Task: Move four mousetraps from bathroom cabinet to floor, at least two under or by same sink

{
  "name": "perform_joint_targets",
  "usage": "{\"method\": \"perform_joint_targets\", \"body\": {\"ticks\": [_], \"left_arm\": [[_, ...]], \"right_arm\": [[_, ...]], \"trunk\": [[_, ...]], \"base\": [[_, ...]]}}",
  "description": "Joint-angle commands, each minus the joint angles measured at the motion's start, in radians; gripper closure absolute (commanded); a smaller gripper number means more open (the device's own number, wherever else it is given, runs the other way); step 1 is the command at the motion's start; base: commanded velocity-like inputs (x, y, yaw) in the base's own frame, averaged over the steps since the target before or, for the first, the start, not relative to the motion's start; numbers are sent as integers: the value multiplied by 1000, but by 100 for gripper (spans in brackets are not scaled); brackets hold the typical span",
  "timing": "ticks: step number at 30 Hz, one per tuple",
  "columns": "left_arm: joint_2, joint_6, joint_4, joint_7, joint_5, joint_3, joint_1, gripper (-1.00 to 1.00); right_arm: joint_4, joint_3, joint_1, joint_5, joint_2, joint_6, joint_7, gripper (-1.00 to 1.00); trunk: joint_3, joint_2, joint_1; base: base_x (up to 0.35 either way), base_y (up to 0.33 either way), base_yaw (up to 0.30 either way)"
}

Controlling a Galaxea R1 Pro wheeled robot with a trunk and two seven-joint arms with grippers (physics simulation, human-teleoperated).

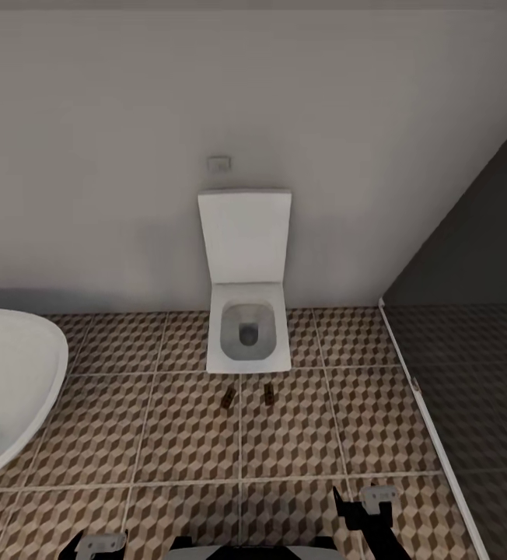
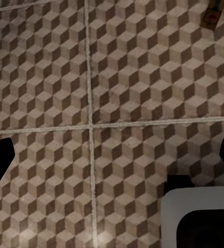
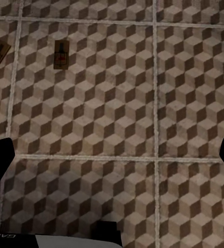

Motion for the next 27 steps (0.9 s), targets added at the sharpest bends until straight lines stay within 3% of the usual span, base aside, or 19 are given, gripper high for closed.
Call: {"method": "perform_joint_targets", "body": {"ticks": [1, 27], "left_arm": [[-1, -4, 3, 2, 2, -8, -1, -100], [-4, -4, 3, 2, 2, -8, -1, -100]], "right_arm": [[1, 8, 0, -10, 0, -3, 1, -100], [1, 8, 0, -9, 0, -3, 4, -100]], "trunk": [[0, -1, 1], [31, -1, 1]], "base": [[0, 0, 0], [0, 0, 0]]}}
